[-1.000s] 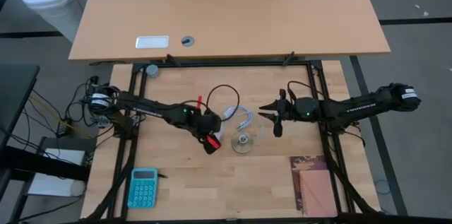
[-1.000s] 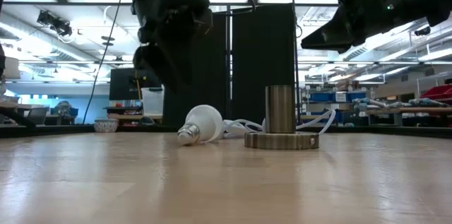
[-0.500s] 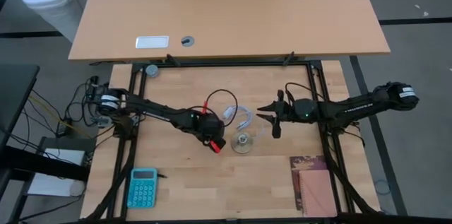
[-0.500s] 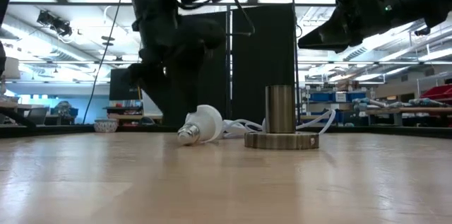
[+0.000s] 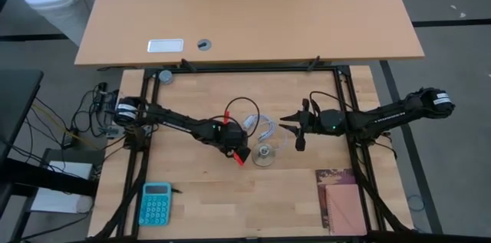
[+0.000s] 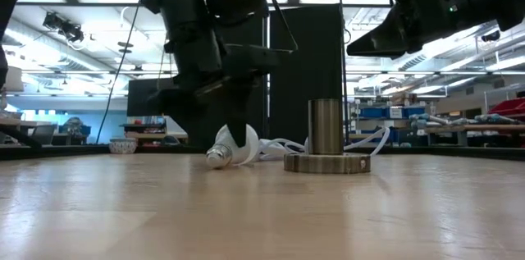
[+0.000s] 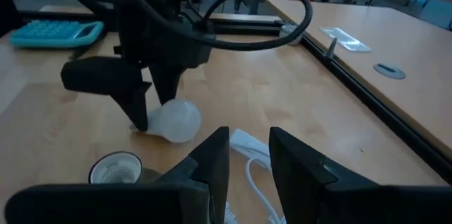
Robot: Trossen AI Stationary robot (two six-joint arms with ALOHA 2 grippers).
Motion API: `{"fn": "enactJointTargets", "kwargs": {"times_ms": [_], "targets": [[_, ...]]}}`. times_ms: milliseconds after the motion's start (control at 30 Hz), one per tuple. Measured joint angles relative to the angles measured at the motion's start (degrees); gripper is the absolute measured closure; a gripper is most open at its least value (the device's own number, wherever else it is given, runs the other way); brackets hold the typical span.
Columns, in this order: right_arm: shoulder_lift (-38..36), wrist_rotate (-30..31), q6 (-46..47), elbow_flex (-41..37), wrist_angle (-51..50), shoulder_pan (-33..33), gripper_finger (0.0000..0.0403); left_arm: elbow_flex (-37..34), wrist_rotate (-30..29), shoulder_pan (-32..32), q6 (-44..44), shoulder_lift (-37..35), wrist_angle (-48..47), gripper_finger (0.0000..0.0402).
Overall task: Screw lightbulb
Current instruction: Insert the white lightbulb into the lamp socket
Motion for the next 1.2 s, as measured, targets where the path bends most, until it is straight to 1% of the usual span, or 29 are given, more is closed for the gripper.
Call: {"fn": "enactJointTargets", "kwargs": {"times_ms": [167,467,600,867,1033,1200], "targets": [[0.1,0.0,-0.4,0.0,0.3,0.0,0.0301,0.0,-0.4,0.5,3.2,0.5,-0.7,0.0135],[0.1,0.0,-0.4,0.0,0.6,0.0,0.0301,0.0,-2.3,1.1,12.5,0.4,-2.1,0.0196],[0.1,-0.1,-0.4,0.0,0.5,0.0,0.0301,0.0,-2.6,1.5,16.9,0.4,-3.8,0.0213],[0.1,-0.2,-0.4,0.0,0.5,0.0,0.0301,0.0,-4.3,1.9,26.9,0.4,-4.5,0.0219],[0.1,-0.2,-0.4,0.0,0.5,0.0,0.0301,-0.2,-5.8,1.9,30.7,0.8,-2.9,0.0219],[0.1,-0.2,-0.4,0.0,0.1,0.0,0.0301,-0.2,-6.1,1.9,34.6,2.2,-1.7,0.0219]]}}
